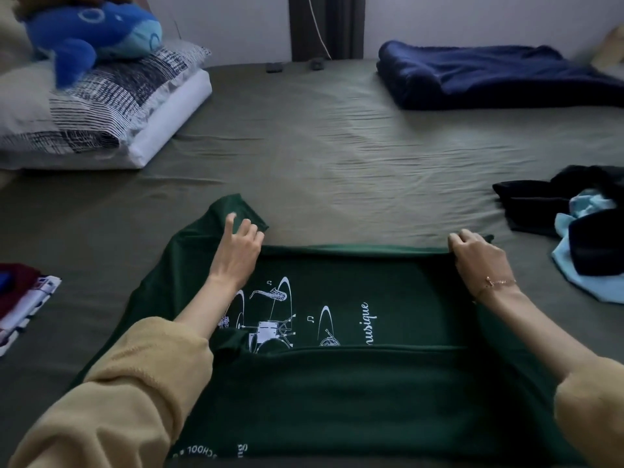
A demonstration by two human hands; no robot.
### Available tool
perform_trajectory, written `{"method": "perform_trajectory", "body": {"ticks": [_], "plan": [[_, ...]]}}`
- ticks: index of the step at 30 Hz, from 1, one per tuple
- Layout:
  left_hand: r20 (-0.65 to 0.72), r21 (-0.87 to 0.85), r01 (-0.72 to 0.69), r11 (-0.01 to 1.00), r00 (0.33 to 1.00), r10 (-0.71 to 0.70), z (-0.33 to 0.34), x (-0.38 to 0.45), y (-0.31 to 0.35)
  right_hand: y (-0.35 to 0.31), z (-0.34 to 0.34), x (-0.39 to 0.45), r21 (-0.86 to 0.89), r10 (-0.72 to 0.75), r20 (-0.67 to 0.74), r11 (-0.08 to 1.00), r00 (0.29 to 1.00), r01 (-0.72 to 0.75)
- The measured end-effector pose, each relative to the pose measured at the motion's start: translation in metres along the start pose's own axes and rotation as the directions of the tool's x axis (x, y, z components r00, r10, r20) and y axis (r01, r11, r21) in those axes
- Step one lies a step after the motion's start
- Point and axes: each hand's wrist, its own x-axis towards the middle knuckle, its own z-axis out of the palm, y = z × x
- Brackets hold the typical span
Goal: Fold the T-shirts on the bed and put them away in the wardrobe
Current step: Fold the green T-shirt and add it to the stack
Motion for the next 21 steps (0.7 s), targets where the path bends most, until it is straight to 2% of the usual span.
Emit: {"method": "perform_trajectory", "body": {"ticks": [7, 10, 13, 17, 21], "plan": [[0.127, -0.069, -0.037, 0.997, 0.991, 0.046, -0.027, -0.058, -0.002, 0.004, -0.011, -0.055, 0.026, 0.032, 0.037, 0.999, 0.999, -0.033], [0.108, -0.060, -0.017, 0.998, 0.994, 0.023, -0.039, -0.077, -0.006, 0.003, -0.016, -0.078, 0.015, 0.042, 0.057, 0.999, 0.997, -0.043], [0.171, -0.114, -0.031, 0.993, 0.984, 0.051, -0.050, -0.093, -0.005, 0.004, -0.024, -0.096, 0.040, 0.064, 0.091, 0.997, 0.994, -0.067], [0.218, -0.159, 0.018, 0.987, 0.976, 0.017, -0.059, -0.112, -0.001, 0.000, -0.031, -0.118, 0.067, 0.090, 0.135, 0.993, 0.987, -0.100], [0.221, -0.176, 0.030, 0.984, 0.975, 0.010, -0.065, -0.124, 0.002, 0.001, -0.037, -0.134, 0.094, 0.099, 0.141, 0.989, 0.985, -0.113]]}}
